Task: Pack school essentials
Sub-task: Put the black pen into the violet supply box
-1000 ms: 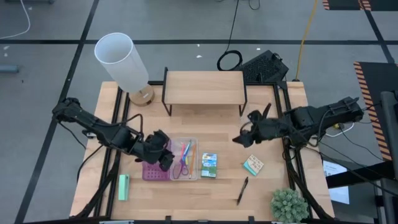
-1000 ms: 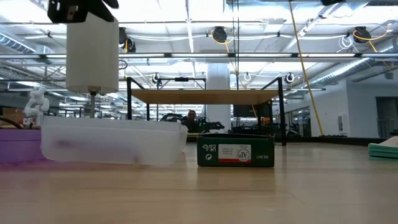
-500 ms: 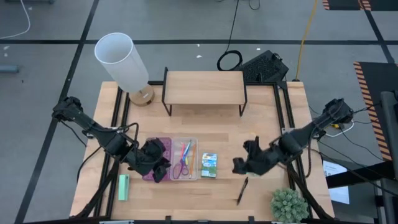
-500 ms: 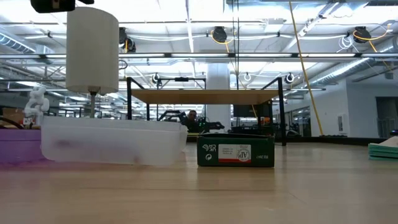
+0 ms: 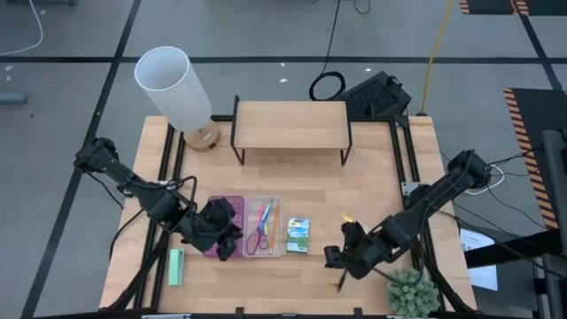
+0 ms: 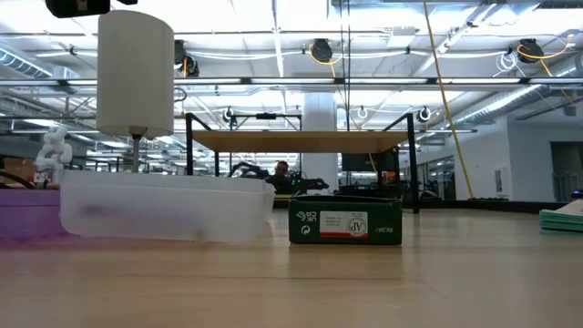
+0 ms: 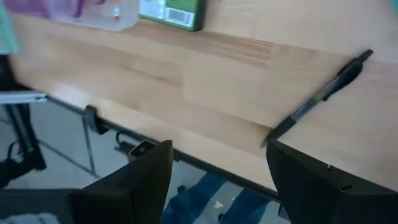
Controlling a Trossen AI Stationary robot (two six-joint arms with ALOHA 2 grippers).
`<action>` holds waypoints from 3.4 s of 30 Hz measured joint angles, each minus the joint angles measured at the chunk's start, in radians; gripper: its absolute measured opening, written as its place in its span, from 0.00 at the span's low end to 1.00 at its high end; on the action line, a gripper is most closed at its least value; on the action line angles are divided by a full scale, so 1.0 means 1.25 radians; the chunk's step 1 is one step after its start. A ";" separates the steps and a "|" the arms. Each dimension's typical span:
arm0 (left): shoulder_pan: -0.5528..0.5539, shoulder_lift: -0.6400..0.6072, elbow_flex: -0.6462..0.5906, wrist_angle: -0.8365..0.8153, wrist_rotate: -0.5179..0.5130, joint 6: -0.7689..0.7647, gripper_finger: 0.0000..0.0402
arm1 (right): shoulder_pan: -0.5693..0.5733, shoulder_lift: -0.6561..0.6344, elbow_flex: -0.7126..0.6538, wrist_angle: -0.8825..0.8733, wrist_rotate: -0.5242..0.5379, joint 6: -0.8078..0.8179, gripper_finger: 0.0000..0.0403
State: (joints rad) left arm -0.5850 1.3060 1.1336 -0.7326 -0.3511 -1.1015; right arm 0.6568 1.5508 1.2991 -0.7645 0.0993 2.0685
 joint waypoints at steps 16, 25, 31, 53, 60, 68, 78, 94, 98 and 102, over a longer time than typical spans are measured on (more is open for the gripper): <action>0.000 0.000 0.000 0.000 0.000 -0.003 0.24 | -0.010 0.005 -0.101 -0.092 -0.109 -0.007 0.62; 0.000 0.000 0.000 0.002 0.000 -0.021 0.24 | -0.032 0.005 -0.107 -0.180 -0.185 -0.127 0.62; 0.001 0.001 0.000 0.002 0.000 -0.024 0.24 | -0.061 0.005 -0.107 -0.262 -0.191 -0.260 0.62; 0.001 0.001 0.000 0.003 -0.014 -0.163 0.24 | -0.192 0.004 -0.321 -0.115 -0.261 -0.660 0.62; 0.001 0.001 0.000 0.003 -0.014 -0.196 0.24 | -0.188 -0.006 -0.323 -0.089 -0.272 -0.655 0.62; 0.021 0.001 0.000 0.001 -0.019 -0.187 0.24 | -0.156 -0.069 -0.309 0.055 -0.265 -0.400 0.62; 0.065 0.001 0.000 0.002 -0.019 -0.109 0.24 | -0.074 -0.051 -0.309 0.199 -0.216 -0.111 0.62; 0.083 0.001 0.000 0.002 -0.007 -0.005 0.24 | 0.047 0.031 -0.309 0.285 -0.099 0.173 0.55; 0.083 0.001 0.000 0.002 -0.006 0.004 0.24 | 0.041 0.077 -0.309 0.311 -0.102 0.173 0.50; 0.082 0.001 0.000 0.002 -0.006 0.000 0.24 | 0.040 0.121 -0.306 0.341 -0.125 0.179 0.46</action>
State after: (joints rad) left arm -0.4820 1.3071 1.1332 -0.7307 -0.3584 -1.1010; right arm 0.7073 1.7019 0.9164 -0.3388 -0.0565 2.2921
